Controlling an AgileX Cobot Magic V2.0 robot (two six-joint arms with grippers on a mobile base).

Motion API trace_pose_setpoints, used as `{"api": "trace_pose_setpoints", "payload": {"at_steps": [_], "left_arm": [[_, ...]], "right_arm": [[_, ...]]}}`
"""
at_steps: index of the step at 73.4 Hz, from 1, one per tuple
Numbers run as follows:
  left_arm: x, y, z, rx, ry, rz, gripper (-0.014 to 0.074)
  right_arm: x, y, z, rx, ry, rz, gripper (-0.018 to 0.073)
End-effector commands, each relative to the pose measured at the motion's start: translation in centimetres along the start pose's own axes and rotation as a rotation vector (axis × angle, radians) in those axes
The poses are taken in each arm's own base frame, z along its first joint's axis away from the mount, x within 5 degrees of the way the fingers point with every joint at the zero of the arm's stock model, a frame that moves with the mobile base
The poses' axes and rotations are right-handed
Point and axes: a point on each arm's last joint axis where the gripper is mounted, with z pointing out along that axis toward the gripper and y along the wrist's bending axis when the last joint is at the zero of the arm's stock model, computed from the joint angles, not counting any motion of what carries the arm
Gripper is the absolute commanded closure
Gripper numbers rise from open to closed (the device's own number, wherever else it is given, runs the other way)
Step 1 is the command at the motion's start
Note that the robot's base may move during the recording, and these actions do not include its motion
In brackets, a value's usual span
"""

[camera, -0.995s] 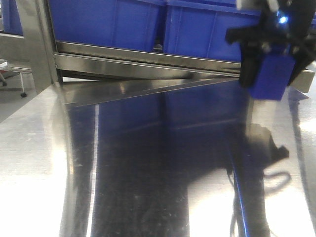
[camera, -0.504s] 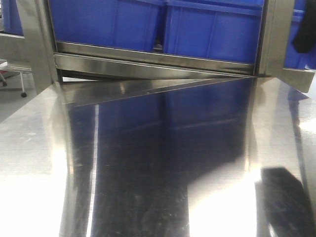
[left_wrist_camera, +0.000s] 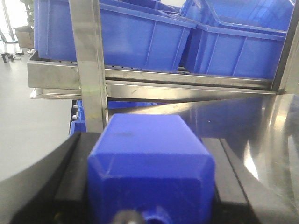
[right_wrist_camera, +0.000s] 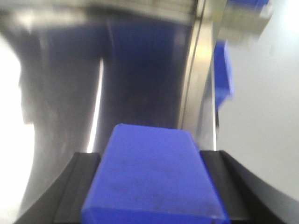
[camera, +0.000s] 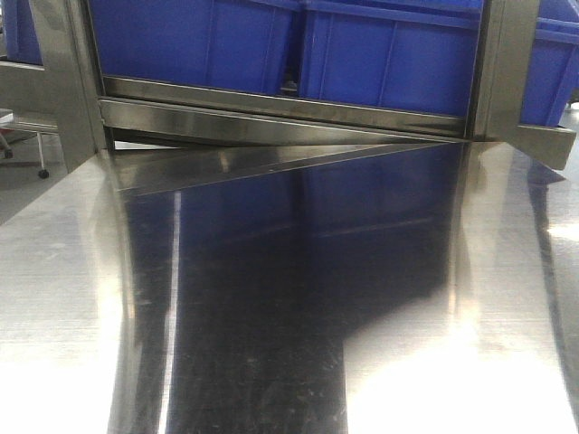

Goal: Pick and sort blue part to right shelf
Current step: 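Hold both parts and turn the base away from the table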

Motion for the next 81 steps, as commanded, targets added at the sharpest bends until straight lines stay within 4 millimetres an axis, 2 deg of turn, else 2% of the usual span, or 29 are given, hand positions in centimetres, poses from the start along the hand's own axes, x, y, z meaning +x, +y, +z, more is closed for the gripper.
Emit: {"api": "trace_pose_setpoints", "payload": {"at_steps": [1, 14, 22, 81], "left_arm": [[-1.6, -0.1, -0.2, 0.013, -0.099, 0.003, 0.0355], [-1.6, -0.1, -0.2, 0.013, -0.099, 0.003, 0.0355], [-1.6, -0.1, -0.2, 0.013, -0.099, 0.003, 0.0355], [-1.6, -0.1, -0.2, 0.013, -0.099, 0.003, 0.0355]], "right_arm": [[-1.4, -0.1, -2.7, -0.014, -0.210, -0.016, 0.0331], [-1.0, -0.4, -6.2, -0.029, -0.377, -0.004, 0.0331], [-0.7, -0.5, -7.1, -0.032, -0.416, -0.001, 0.0331], [-0.6, -0.5, -7.2, -0.031, -0.415, 0.000, 0.0331]]}}
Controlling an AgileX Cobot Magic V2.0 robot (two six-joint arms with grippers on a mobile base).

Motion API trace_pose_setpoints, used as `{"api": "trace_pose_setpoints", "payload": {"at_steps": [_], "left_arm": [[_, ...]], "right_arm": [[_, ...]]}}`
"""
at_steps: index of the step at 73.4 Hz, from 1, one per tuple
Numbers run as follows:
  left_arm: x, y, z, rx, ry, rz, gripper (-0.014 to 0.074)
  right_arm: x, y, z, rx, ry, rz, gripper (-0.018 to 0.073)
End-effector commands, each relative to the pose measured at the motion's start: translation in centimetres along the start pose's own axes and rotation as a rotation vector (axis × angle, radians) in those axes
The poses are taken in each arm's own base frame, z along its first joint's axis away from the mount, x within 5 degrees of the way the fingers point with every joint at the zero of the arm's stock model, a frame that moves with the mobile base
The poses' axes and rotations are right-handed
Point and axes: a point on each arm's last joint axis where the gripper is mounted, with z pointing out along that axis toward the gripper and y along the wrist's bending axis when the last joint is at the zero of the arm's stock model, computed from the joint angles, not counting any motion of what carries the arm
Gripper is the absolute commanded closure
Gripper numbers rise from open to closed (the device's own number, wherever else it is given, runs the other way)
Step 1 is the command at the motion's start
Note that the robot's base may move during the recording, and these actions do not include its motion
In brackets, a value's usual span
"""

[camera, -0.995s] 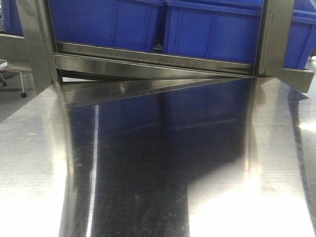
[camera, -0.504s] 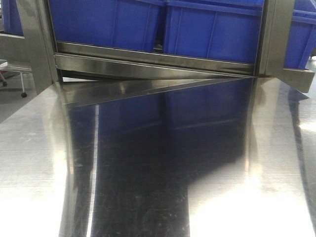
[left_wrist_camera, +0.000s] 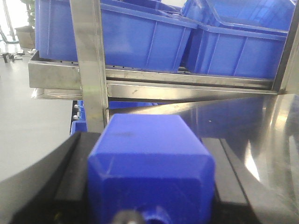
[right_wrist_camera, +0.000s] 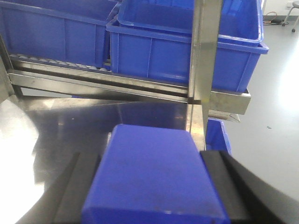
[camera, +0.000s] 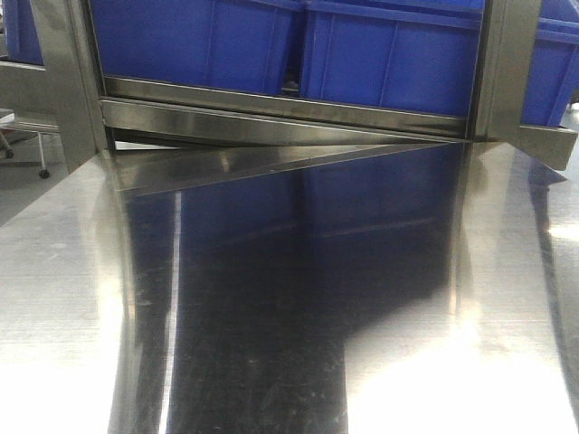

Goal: Pick and sort blue part to right shelf
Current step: 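Hold both parts and turn the base away from the table, then drive across the floor past the bin racks holding both parts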

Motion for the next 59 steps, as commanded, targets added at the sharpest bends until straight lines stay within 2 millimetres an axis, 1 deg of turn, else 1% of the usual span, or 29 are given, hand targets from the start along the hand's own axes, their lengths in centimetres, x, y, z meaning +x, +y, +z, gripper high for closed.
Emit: {"api": "trace_pose_setpoints", "payload": {"at_steps": [1, 14, 59], "left_arm": [[-1.57, -0.16, -0.22, 0.016, -0.100, 0.002, 0.0355], [-1.57, -0.16, -0.22, 0.016, -0.100, 0.002, 0.0355], [-1.58, -0.15, -0.28, 0.016, -0.102, 0.001, 0.0355]], "right_arm": [[-1.61, 0.12, -0.25, -0.008, -0.112, -0.021, 0.0331], [-1.28, 0.10, -0.06, -0.005, -0.092, -0.021, 0.0331], [-1.19, 0.08, -0.08, -0.003, -0.084, -0.021, 0.0331]]}}
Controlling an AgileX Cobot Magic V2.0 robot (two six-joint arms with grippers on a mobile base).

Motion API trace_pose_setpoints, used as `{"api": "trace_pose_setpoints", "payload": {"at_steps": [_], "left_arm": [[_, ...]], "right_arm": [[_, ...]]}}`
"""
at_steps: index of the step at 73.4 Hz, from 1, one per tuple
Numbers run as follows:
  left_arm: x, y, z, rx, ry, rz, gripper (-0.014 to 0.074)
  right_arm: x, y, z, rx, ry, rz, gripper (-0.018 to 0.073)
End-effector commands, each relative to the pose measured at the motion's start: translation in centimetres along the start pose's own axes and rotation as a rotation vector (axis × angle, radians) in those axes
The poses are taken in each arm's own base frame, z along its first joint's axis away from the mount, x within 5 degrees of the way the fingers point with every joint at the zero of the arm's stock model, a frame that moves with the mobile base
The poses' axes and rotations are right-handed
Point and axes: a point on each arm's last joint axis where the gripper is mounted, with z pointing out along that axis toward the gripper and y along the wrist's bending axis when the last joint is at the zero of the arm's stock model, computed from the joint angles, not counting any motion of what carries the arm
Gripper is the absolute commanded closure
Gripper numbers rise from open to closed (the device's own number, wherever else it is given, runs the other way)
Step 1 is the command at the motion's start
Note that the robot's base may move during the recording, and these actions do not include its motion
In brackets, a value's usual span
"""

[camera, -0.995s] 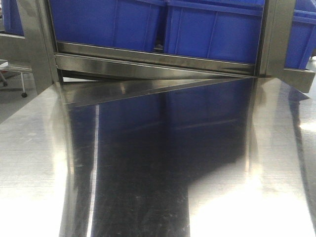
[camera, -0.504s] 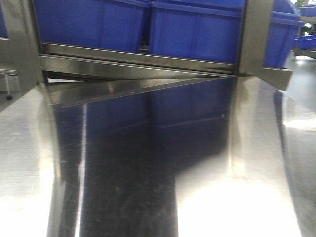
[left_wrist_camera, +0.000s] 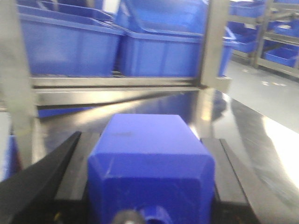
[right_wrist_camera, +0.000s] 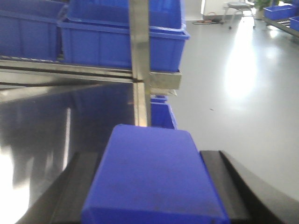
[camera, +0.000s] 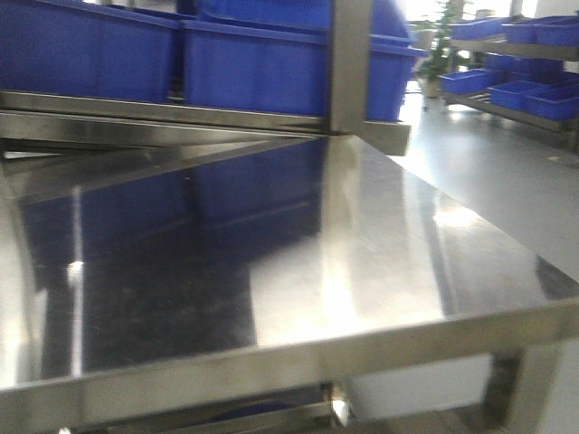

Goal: Pick and sort blue part to right shelf
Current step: 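Drive across the floor past the bin racks holding both parts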

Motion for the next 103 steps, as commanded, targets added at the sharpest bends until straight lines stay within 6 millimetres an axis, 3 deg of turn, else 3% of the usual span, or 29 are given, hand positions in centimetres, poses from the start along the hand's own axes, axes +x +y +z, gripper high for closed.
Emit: {"api": "trace_pose_setpoints", "payload": {"at_steps": [1, 103], "left_arm": [[-1.56, -0.16, -0.13, 0.015, -0.095, 0.002, 0.0355], [-1.55, -0.16, -0.10, 0.015, -0.094, 0.002, 0.0355]], "right_arm": [[-1.42, 0.11, -0.10, -0.005, -0.095, -0.021, 0.0331], [-1.42, 0.12, 0.10, -0.004, -0.086, -0.022, 0.0331]]}}
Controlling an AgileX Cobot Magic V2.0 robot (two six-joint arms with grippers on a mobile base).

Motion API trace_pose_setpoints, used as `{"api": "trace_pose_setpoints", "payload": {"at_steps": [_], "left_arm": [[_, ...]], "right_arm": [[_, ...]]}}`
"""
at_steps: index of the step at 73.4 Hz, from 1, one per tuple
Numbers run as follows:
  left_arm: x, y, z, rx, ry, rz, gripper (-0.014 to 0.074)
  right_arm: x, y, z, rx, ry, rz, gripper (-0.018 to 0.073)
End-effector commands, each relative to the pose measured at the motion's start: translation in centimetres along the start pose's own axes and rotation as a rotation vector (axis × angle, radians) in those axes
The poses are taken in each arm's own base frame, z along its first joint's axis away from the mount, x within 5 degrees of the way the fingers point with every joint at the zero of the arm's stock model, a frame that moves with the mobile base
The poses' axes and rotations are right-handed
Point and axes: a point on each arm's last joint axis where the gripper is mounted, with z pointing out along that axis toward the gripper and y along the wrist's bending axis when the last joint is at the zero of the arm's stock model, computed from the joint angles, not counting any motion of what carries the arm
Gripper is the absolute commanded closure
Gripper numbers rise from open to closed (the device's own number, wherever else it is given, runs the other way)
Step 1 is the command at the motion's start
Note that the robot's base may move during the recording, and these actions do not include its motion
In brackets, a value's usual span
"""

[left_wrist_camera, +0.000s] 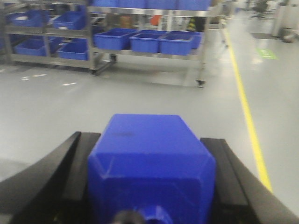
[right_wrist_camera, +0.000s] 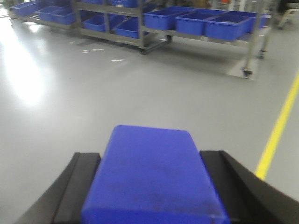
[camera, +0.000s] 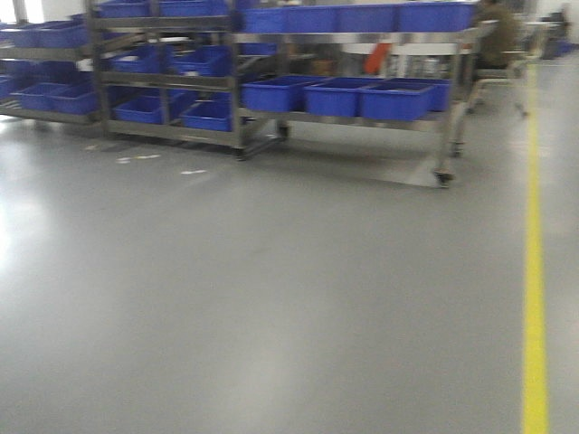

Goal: Pick and sort blue part to right shelf
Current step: 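Drive across the floor past the bin racks holding both parts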

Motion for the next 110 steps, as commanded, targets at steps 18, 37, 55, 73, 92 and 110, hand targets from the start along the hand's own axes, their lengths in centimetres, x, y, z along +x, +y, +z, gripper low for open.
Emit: {"api": "trace_pose_setpoints", "payload": {"at_steps": [18, 37, 55, 73, 92, 110], "left_arm": [[-1.63, -0.17, -0.13, 0.016, -0.099, 0.002, 0.0355], [-1.63, -0.17, -0.13, 0.016, -0.099, 0.002, 0.0355], [-1.64, -0.17, -0.16, 0.016, -0.100, 0.002, 0.0355], [-1.64, -0.17, -0.16, 0.016, -0.100, 0.002, 0.0355], [-1.64, -0.17, -0.16, 0.016, -0.100, 0.002, 0.0355], [-1.64, -0.17, -0.16, 0.016, -0.100, 0.002, 0.0355]], "right_arm": [[-1.44, 0.12, 0.02, -0.005, -0.092, -0.021, 0.0331], [-1.44, 0.12, 0.02, -0.005, -0.092, -0.021, 0.0331], [-1.44, 0.12, 0.02, -0.005, -0.092, -0.021, 0.0331], [-1.44, 0.12, 0.02, -0.005, -0.092, -0.021, 0.0331], [-1.44, 0.12, 0.02, -0.005, -0.092, -0.021, 0.0331], [-1.44, 0.12, 0.02, -0.005, -0.092, -0.021, 0.0331]]}}
